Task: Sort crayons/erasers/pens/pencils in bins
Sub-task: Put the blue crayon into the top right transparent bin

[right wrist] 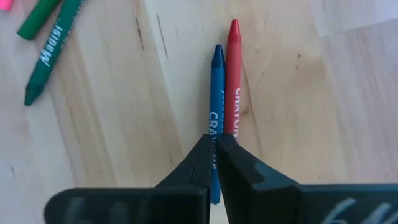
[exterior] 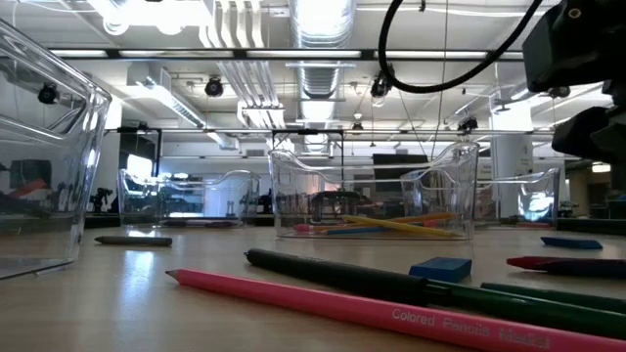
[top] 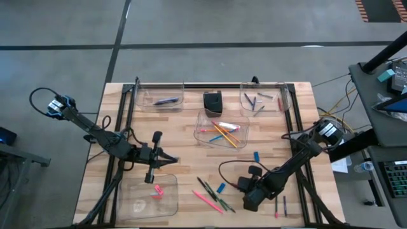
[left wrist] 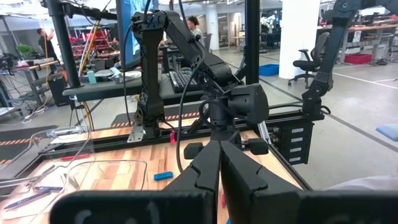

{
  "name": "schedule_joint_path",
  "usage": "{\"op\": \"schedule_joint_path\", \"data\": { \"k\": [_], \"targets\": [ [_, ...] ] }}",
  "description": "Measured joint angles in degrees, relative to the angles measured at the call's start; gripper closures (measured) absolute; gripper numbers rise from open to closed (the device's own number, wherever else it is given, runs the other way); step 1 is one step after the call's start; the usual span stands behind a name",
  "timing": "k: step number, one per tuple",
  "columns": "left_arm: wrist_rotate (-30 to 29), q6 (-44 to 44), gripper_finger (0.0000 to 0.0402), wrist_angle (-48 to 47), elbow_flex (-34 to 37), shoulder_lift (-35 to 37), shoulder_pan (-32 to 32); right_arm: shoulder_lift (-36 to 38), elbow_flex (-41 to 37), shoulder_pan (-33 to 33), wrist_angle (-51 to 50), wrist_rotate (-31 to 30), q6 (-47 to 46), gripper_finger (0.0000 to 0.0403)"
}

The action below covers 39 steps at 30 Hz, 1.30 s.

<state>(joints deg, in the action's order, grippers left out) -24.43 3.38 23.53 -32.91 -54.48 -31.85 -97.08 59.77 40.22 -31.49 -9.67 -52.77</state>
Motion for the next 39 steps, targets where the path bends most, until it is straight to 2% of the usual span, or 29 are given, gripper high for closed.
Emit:
{"op": "schedule_joint_path", "data": {
  "k": [10,39],
  "targets": [
    [0.0,0.0,0.0402,-0.02,0.0,0.0,0.0,-0.98,-2.36,0.35,2.59,1.66,-2.79,0.0385],
    [-0.04,0.0,0.0402,0.0,0.0,0.0,0.01,-1.13,-2.65,0.81,3.72,4.11,-1.83,0.0385]
  ]
}}
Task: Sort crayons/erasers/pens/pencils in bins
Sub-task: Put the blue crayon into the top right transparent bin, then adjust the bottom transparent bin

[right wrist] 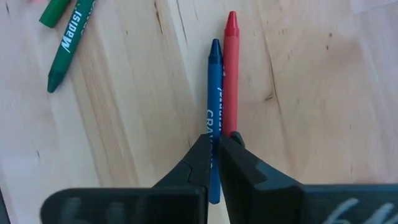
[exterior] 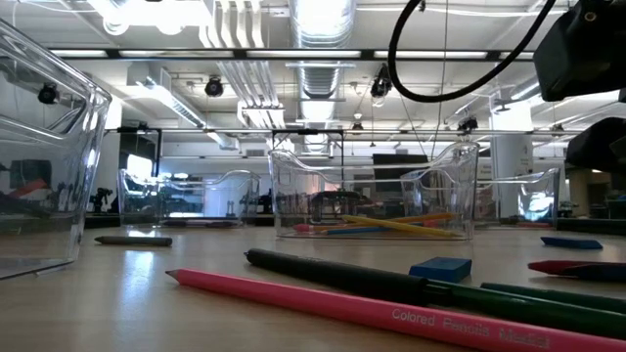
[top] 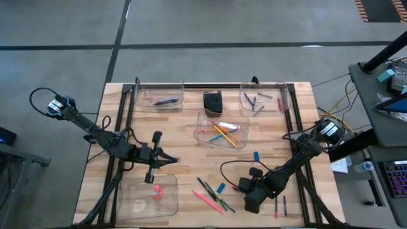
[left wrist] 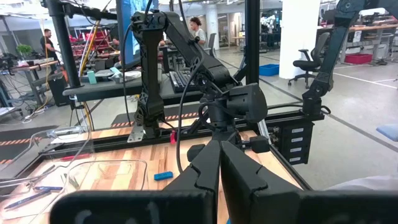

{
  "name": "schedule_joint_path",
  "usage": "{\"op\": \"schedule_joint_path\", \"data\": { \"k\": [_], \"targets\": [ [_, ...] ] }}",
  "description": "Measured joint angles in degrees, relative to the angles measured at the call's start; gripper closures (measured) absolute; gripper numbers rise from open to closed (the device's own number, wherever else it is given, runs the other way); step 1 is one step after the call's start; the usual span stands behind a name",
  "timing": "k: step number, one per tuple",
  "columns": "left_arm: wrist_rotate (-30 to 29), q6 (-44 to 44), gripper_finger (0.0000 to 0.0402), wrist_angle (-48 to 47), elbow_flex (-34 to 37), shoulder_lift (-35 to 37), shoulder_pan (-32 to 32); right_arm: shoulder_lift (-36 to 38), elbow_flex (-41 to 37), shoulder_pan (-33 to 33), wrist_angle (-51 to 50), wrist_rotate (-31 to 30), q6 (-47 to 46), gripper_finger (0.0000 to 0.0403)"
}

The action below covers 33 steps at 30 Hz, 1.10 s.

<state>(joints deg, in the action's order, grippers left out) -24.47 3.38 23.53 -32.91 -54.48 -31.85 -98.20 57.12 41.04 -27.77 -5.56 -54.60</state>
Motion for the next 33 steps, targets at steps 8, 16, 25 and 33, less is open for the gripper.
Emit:
{"op": "schedule_joint_path", "data": {
  "k": [8,16,25,33],
  "targets": [
    [0.0,0.0,0.0402,-0.02,0.0,0.0,0.01,0.47,1.65,-0.02,-1.06,0.04,2.09,0.0385],
    [-0.02,-0.02,0.0402,-0.02,0.16,0.0,-0.01,0.27,4.02,-0.02,-3.19,0.17,4.43,0.0385],
    [-0.02,-0.02,0.0402,-0.02,0.22,0.0,-0.01,0.84,4.37,-0.04,-3.72,-0.17,8.18,0.0385],
    [-0.02,-0.04,0.0402,-0.02,0.22,0.0,-0.01,3.79,4.44,-0.04,-3.44,-0.45,8.2,0.0385]
  ]
}}
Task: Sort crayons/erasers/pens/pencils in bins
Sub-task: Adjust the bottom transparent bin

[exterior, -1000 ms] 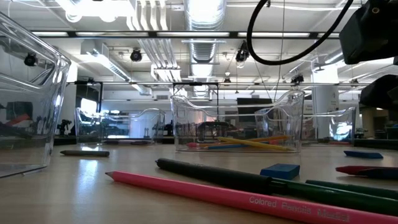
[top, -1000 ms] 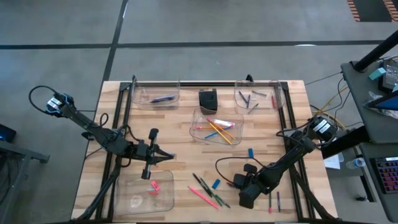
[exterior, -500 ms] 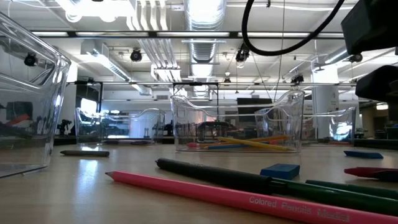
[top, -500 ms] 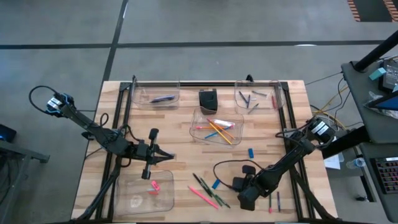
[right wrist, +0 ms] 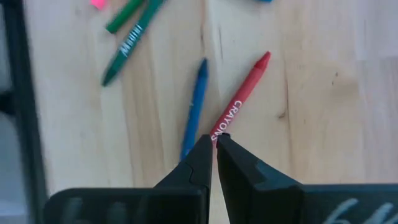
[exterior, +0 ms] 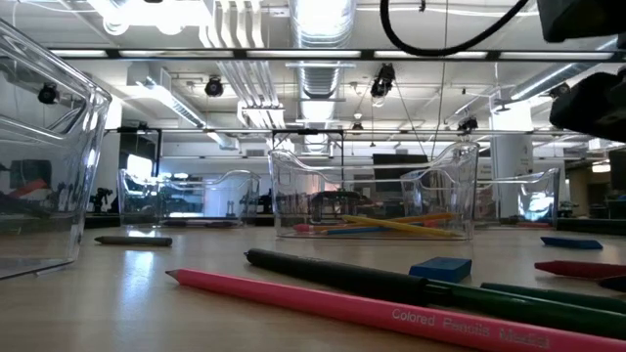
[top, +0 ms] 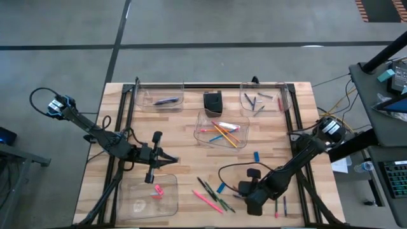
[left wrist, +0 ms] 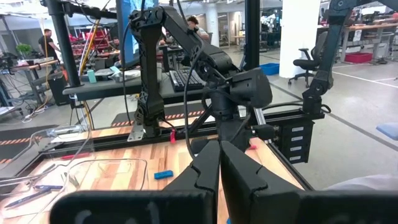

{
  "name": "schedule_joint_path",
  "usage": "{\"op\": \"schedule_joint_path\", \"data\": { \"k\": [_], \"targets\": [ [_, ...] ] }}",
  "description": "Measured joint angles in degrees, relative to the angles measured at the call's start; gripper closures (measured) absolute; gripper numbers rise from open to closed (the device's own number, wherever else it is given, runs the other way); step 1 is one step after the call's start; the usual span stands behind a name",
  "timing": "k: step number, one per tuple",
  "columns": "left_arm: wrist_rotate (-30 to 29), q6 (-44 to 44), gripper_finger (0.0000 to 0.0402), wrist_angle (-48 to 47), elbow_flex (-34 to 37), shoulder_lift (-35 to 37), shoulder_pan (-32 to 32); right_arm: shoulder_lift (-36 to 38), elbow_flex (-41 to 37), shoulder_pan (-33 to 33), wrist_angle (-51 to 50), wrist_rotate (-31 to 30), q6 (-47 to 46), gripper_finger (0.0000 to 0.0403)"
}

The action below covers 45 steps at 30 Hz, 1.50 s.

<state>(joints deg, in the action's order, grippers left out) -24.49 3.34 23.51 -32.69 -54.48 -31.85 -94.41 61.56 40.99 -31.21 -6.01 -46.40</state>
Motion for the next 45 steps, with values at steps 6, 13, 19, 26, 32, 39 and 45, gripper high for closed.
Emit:
{"op": "schedule_joint_path", "data": {
  "k": [6,13,19,26,32,39,45],
  "targets": [
    [0.0,0.0,0.0402,0.0,0.0,0.0,0.02,1.94,0.0,0.0,-0.21,-3.19,-3.57,0.0385],
    [0.0,-0.03,0.0402,0.01,0.0,0.0,0.0,4.69,0.0,-0.02,0.04,-2.64,-3.76,0.0385],
    [0.0,-0.05,0.0402,0.02,0.0,0.0,0.01,5.83,0.02,-0.04,0.23,-3.03,-0.69,0.0385],
    [0.0,-0.07,0.0402,0.02,0.07,0.0,0.0,5.9,0.04,-1.33,0.21,-3.11,-0.99,0.0385],
    [0.0,-0.05,0.0402,0.02,0.09,0.0,0.0,5.9,0.04,-1.65,0.23,-3.1,-1.13,0.0385],
    [-0.02,-0.03,0.0402,0.02,0.09,0.0,0.02,4.91,0.04,-1.66,0.23,-3.08,-1.13,0.0385],
    [-0.03,-0.03,0.0402,0.02,0.09,0.01,0.02,3.54,0.07,-1.66,0.21,-0.61,-5.41,0.0366]
  ]
}}
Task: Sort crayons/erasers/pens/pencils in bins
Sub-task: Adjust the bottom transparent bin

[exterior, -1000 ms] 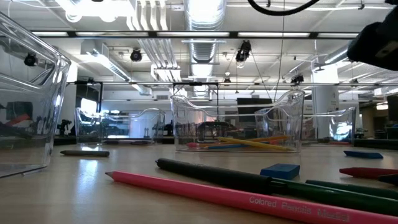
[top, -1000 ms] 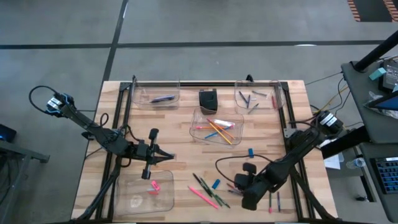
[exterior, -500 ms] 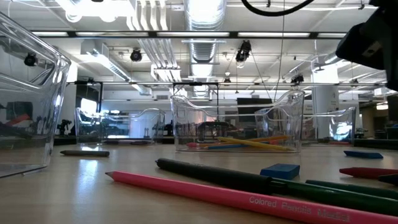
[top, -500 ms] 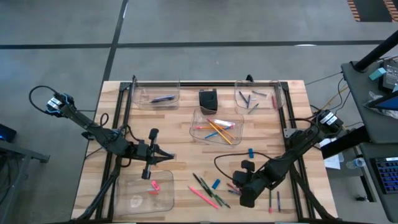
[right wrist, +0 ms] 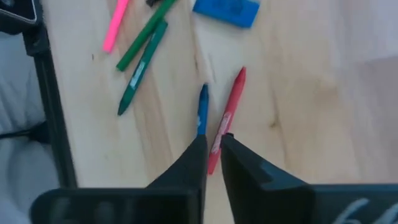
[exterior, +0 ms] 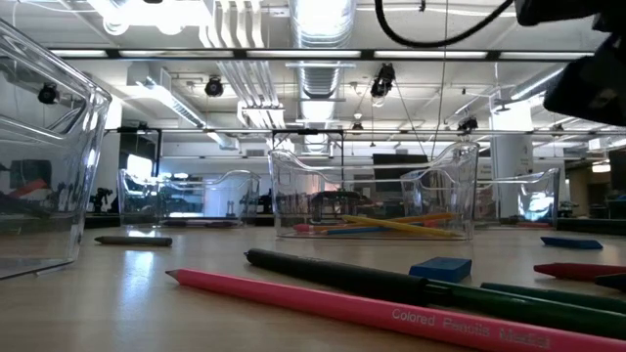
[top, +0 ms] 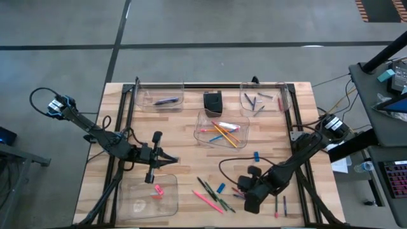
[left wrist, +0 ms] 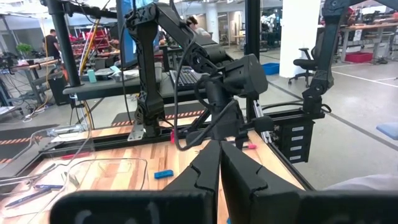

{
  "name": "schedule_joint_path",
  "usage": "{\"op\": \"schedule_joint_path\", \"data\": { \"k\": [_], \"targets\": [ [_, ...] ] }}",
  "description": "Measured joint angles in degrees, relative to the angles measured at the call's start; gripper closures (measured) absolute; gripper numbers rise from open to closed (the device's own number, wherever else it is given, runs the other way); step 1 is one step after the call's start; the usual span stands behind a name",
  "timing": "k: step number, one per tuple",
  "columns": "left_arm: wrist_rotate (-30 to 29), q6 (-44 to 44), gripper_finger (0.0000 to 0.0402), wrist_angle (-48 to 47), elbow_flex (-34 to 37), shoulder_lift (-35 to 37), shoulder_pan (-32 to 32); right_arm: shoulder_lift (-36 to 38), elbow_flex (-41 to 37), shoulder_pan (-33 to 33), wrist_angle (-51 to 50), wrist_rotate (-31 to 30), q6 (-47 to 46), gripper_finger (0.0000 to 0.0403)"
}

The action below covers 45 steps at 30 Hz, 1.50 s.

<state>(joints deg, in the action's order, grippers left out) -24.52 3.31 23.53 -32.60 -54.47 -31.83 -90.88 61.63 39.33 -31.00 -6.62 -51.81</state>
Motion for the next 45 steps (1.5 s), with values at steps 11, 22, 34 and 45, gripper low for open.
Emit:
{"op": "schedule_joint_path", "data": {
  "k": [11,22,34,45],
  "targets": [
    [0.01,0.0,0.0402,0.0,0.0,0.0,0.0,-3.13,0.02,0.0,0.21,2.11,-2.27,0.0261],
    [0.01,0.0,0.0402,0.0,0.07,0.01,0.0,-6.63,0.02,0.0,2.58,2.13,-2.31,0.0225],
    [0.01,-0.04,0.0402,0.0,0.07,0.01,0.0,-2.69,0.02,-0.14,2.05,2.15,-7.17,0.0188],
    [0.01,-0.07,0.0402,0.0,0.07,0.01,0.0,3.19,0.0,-2.97,1.22,1.7,-3.79,0.0188]
  ]
}}
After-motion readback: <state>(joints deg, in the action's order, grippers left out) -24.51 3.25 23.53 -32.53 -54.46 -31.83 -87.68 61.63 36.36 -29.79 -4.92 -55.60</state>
